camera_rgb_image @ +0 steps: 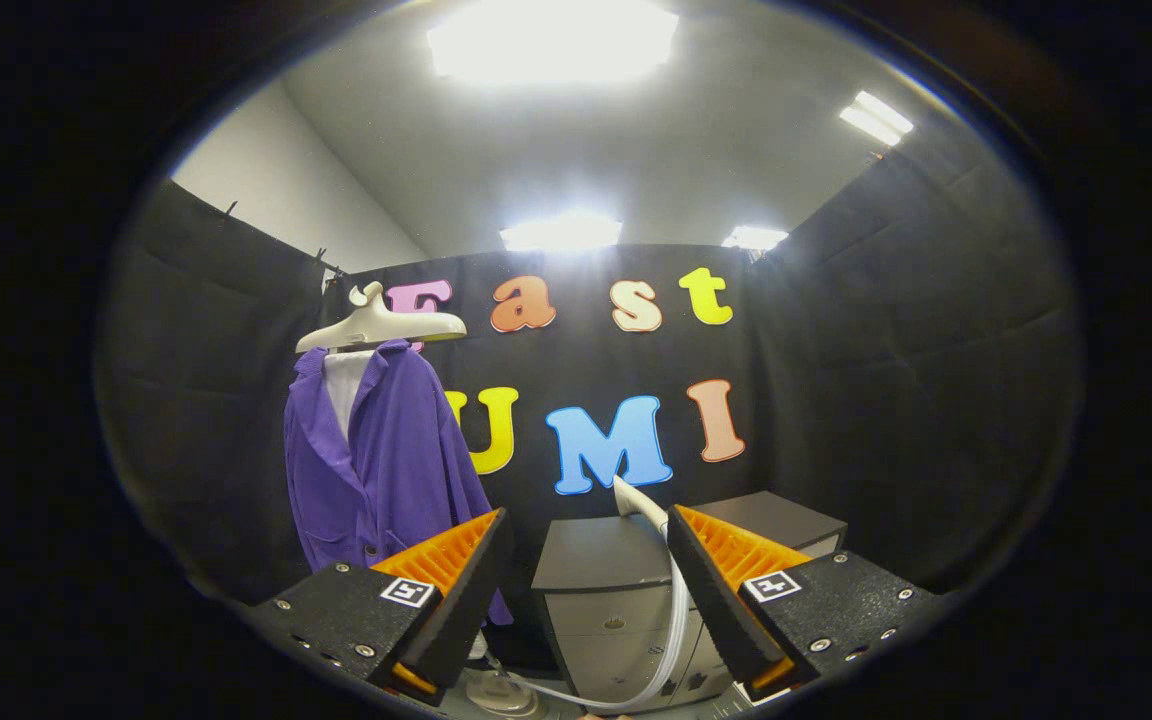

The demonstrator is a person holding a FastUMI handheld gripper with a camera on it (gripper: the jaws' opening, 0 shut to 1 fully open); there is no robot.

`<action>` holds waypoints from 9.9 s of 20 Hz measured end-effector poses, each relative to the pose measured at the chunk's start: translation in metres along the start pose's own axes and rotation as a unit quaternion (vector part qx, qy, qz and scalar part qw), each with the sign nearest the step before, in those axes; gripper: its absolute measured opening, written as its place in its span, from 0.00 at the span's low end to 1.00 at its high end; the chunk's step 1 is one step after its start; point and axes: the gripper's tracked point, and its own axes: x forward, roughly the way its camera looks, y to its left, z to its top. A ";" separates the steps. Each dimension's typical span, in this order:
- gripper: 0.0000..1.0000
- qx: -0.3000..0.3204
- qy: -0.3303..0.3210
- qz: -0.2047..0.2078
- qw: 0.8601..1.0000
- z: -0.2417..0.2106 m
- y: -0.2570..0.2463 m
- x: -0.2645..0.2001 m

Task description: Iron the clothes twice with a garment steamer, once on the left side and once on the right side.

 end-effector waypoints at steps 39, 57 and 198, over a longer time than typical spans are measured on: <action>0.94 0.414 0.366 0.109 0.827 -0.206 -0.126 0.387; 0.33 0.456 0.409 0.116 0.782 -0.225 -0.104 0.380; 0.32 -0.178 0.049 0.142 0.973 -0.133 0.420 0.118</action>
